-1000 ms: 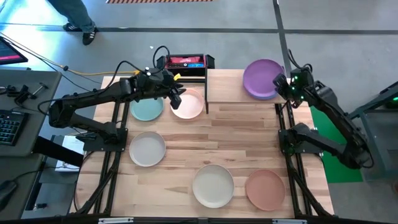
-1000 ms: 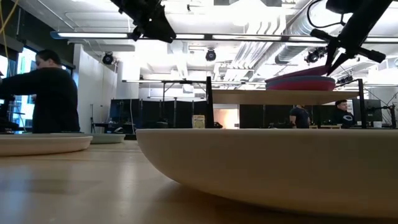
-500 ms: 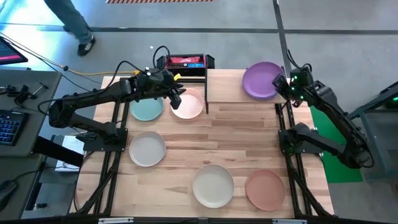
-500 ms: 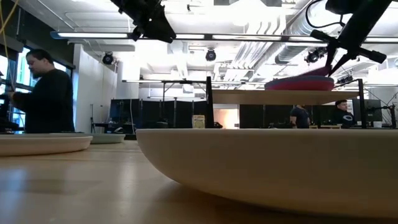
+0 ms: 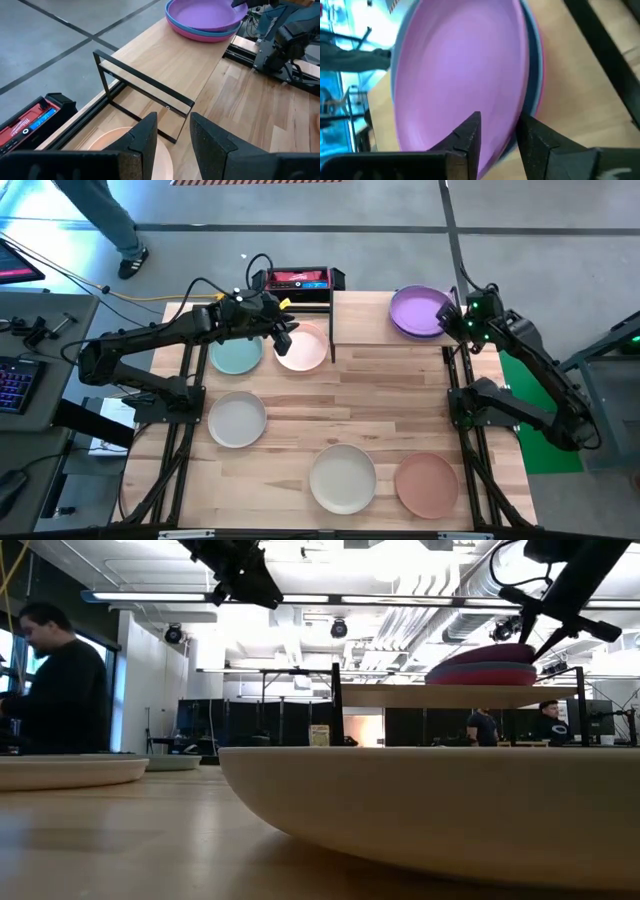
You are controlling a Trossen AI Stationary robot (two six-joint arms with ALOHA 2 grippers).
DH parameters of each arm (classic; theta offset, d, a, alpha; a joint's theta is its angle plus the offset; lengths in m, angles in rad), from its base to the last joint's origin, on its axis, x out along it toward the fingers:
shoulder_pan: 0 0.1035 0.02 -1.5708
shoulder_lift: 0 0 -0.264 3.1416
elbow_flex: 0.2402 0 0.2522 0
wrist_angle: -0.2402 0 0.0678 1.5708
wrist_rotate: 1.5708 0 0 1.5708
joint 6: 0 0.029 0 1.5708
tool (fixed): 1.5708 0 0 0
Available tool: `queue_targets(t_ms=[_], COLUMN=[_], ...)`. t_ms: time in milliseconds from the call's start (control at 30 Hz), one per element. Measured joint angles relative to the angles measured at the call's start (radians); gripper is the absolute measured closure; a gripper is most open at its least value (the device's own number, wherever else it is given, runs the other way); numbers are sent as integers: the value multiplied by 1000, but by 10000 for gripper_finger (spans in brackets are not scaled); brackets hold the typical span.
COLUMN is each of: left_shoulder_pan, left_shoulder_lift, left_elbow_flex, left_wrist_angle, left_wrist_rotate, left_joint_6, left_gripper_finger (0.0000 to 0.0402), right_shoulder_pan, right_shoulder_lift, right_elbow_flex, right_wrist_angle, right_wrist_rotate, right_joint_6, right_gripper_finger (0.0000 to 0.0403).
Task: Place and stack plates onto a shelf
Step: Stack the purple plate on top of the blue plate on the shelf, then stack bottom gray plate on top of the purple plate on the shelf
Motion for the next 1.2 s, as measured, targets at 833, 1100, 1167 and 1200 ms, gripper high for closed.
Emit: queue_targets(t_ms=[833,1100,1167,1200], left_shoulder_pan=[0,0,0,0], left_shoulder_lift=[0,0,0,0], left_elbow_flex=[0,0,0,0], left_wrist_angle=[5,5,5,5], left_wrist_rotate=[-1,-4,-4,-4], left_joint_6=[-8,-9,-9,-9], left_gripper_finger=[296,296,296,296], right_shoulder_pan=[0,0,0,0], right_shoulder_lift=[7,14,22,28], right_elbow_flex=[97,97,97,97], right_wrist_angle=[-164,-163,-160,-156], right_wrist_rotate=[-8,35,39,39], right_joint_6=[-129,-129,-129,-129], right_gripper_finger=[304,304,304,304])
